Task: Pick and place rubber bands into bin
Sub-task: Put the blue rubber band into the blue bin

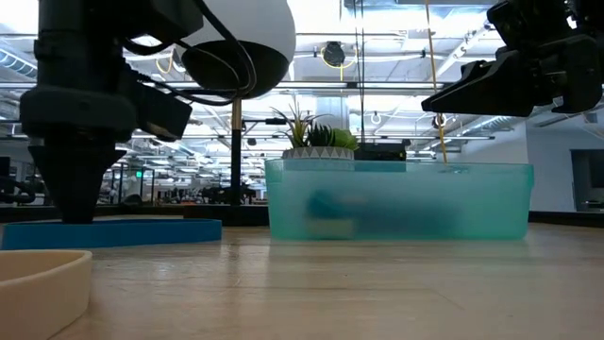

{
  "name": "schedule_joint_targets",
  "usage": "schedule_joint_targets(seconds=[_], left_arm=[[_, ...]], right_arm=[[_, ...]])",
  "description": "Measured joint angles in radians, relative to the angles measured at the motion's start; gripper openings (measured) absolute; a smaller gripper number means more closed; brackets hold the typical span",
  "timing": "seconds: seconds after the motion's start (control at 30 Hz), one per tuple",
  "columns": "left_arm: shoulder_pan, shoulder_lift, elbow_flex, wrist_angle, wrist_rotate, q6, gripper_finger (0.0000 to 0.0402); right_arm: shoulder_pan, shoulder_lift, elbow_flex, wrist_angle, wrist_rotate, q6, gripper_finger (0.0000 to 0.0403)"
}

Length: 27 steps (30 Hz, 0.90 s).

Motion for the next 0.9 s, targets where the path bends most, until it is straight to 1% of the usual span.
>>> schedule_joint_targets(seconds=[0.2,0.3,0.53,0.67,0.77,0.9], left_arm=[[-0.01,0.009,0.061,-0.018,0.038,0.126,0.0006],[-0.016,0.006,0.121,-0.007,0.057,0.198,0.0006],[-0.043,0.006,0.269,-0.006,0.055,0.411,0.0005],[-0.049,0.005,0.353,-0.001,0.041,0.536,0.0012],[-0.047,0.004,0.401,0.018,0.017,0.622,0.0006],[-0.035,0.002,0.434,0.109,-0.036,0.769,0.0012]], right_arm=[[0.0,0.0,0.0,0.0,0.0,0.0,0.0142],[0.0,0.0,0.0,-0.001,0.0,0.0,0.0142],[0.0,0.0,0.0,-0.002,0.0,0.0,0.0142],[0.0,0.0,0.0,-0.002,0.0,0.0,0.0142],[0.0,0.0,0.0,-0.003,0.0,0.0,0.0142],[0.0,0.0,0.0,-0.003,0.0,0.0,0.0142]])
